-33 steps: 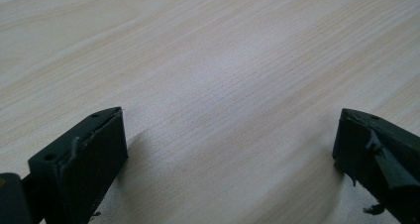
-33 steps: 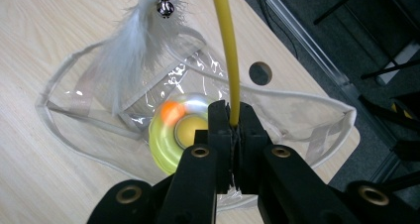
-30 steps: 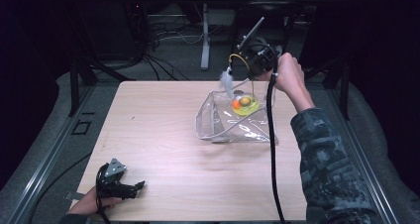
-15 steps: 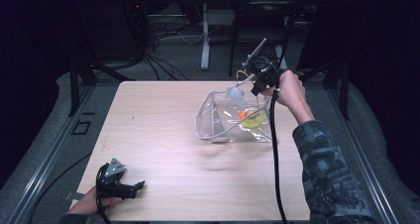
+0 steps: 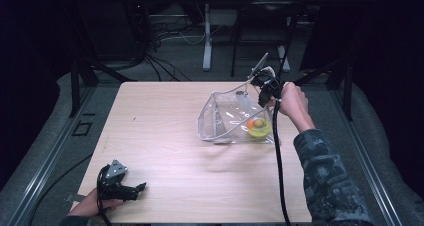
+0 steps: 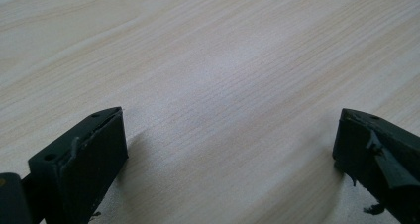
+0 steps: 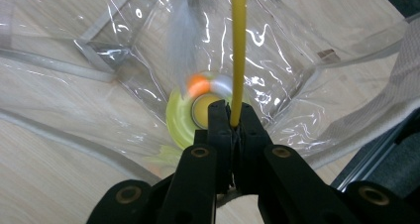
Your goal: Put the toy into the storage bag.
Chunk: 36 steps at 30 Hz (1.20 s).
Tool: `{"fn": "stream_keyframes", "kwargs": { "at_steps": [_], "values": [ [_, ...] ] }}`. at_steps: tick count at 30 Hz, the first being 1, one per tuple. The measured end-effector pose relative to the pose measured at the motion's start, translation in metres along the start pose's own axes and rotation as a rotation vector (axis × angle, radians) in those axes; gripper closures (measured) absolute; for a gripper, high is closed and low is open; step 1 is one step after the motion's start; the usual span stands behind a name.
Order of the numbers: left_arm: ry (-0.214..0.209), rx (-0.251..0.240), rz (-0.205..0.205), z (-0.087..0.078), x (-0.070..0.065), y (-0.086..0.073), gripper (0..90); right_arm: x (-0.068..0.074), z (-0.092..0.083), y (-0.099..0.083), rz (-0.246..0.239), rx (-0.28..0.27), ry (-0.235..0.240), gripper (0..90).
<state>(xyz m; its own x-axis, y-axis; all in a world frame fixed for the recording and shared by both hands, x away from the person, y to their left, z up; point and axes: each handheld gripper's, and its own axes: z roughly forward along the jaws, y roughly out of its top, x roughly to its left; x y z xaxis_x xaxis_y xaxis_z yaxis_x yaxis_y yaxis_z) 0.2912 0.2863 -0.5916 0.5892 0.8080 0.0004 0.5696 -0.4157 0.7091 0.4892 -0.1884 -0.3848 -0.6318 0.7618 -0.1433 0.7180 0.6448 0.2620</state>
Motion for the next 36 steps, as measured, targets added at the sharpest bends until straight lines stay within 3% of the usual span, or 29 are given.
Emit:
{"fn": "stream_keyframes", "kwargs": {
  "at_steps": [5, 7, 14, 19, 26, 32, 36],
  "values": [
    [0.0, -0.001, 0.0, 0.0, 0.0, 0.0, 0.2, 0.0, 0.002, 0.0, 0.013, 0.01, -0.011, 85.4],
    [0.0, 0.0, 0.0, 0.0, 0.0, 0.0, 0.2, 0.0, -0.001, -0.001, 0.034, -0.018, -0.005, 82.0],
    [0.0, 0.0, 0.001, 0.0, 0.0, 0.0, 0.2, -0.007, -0.03, -0.008, 0.071, -0.138, 0.043, 55.9],
    [0.0, 0.0, 0.001, 0.0, 0.0, 0.0, 0.2, -0.01, -0.055, -0.019, 0.09, -0.229, 0.033, 32.3],
    [0.0, 0.0, 0.001, 0.0, 0.0, 0.0, 0.2, -0.017, -0.073, -0.046, 0.122, -0.289, 0.014, 15.7],
    [0.0, 0.0, 0.001, 0.0, 0.0, 0.0, 0.2, -0.02, -0.074, -0.067, 0.133, -0.312, 0.001, 10.3],
    [0.002, -0.003, 0.0, 0.0, 0.0, 0.0, 0.2, -0.02, -0.066, -0.092, 0.152, -0.32, -0.016, 2.9]
  ]
}}
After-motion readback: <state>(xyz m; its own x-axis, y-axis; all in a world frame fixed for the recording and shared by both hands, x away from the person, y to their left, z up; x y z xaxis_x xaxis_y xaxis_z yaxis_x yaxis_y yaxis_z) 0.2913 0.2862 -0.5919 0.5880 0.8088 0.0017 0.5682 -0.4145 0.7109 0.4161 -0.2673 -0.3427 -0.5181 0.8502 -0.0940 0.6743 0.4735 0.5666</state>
